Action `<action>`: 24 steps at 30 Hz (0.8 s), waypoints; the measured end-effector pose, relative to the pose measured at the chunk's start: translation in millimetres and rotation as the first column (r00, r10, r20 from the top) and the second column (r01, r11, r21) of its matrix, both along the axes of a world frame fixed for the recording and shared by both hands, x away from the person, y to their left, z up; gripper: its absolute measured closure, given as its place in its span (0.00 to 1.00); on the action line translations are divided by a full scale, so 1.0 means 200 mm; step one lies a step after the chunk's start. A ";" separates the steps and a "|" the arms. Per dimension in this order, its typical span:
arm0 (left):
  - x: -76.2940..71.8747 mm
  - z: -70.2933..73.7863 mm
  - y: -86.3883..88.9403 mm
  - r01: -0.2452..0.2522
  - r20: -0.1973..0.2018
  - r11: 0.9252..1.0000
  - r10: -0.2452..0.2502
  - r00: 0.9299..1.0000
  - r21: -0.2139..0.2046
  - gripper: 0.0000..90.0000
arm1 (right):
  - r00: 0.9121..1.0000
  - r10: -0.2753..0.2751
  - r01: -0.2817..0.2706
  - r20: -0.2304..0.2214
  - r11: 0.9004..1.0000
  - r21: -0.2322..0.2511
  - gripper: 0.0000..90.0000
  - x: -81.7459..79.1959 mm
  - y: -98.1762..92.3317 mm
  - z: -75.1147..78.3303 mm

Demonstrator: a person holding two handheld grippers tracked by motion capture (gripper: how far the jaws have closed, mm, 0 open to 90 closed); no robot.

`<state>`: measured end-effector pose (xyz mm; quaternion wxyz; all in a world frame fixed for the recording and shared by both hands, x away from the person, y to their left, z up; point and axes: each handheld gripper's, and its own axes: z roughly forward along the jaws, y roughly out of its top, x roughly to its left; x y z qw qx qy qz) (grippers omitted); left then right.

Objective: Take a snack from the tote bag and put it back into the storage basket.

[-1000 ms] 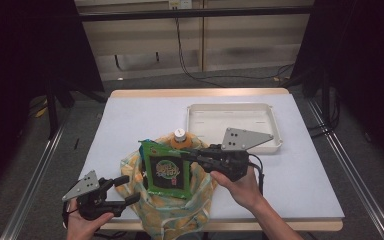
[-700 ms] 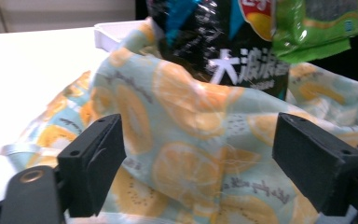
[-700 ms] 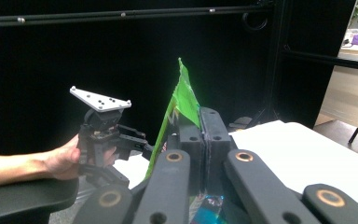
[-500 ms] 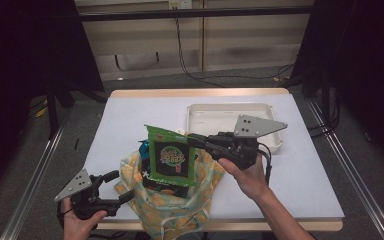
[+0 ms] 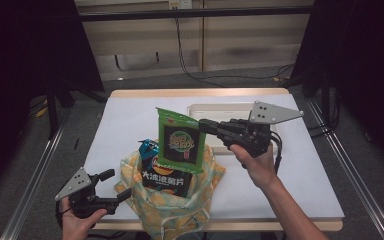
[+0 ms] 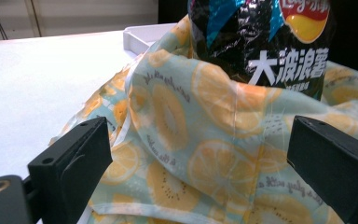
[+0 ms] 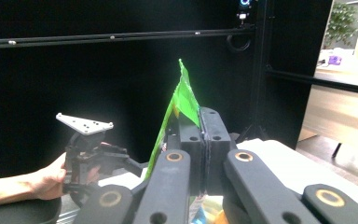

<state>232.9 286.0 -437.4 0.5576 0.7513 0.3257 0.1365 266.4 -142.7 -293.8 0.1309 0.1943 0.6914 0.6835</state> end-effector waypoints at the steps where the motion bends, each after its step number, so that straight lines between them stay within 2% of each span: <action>1: 0.00 0.00 0.00 -0.001 -0.004 1.000 0.001 1.000 -0.006 0.07 | 1.000 -0.005 0.005 0.005 1.000 -0.001 0.99 0.00 -0.01 0.01; 3: 0.00 0.00 0.00 -0.006 -0.004 1.000 0.006 1.000 0.013 0.07 | 1.000 -0.011 0.011 0.003 1.000 0.000 0.99 0.00 -0.03 0.02; 5: 0.00 -0.01 -0.01 0.008 -0.004 1.000 -0.008 1.000 -0.009 0.07 | 1.000 -0.027 0.027 0.005 1.000 0.004 0.99 0.01 -0.05 0.03; 13: 0.00 0.00 -0.01 0.007 -0.001 1.000 -0.007 1.000 0.003 0.07 | 0.998 -0.066 0.066 -0.003 0.998 -0.004 0.99 0.07 -0.13 0.07; 17: 0.00 0.00 0.00 -0.012 -0.001 1.000 0.012 1.000 0.012 0.07 | 0.996 -0.093 0.093 -0.009 0.996 -0.002 0.99 0.12 -0.17 0.06; 20: 0.00 -0.01 0.00 -0.022 0.000 1.000 0.022 1.000 0.004 0.06 | 0.993 -0.115 0.115 -0.008 0.993 -0.006 0.99 0.15 -0.21 0.07; 22: 0.00 -0.01 0.00 -0.012 0.005 1.000 0.012 1.000 0.010 0.06 | 0.992 -0.126 0.126 -0.009 0.992 -0.016 0.99 0.18 -0.24 0.07; 24: 0.01 -0.01 0.00 0.023 0.007 1.000 -0.023 1.000 0.015 0.06 | 0.990 -0.143 0.142 -0.016 0.990 -0.022 0.99 0.20 -0.26 0.06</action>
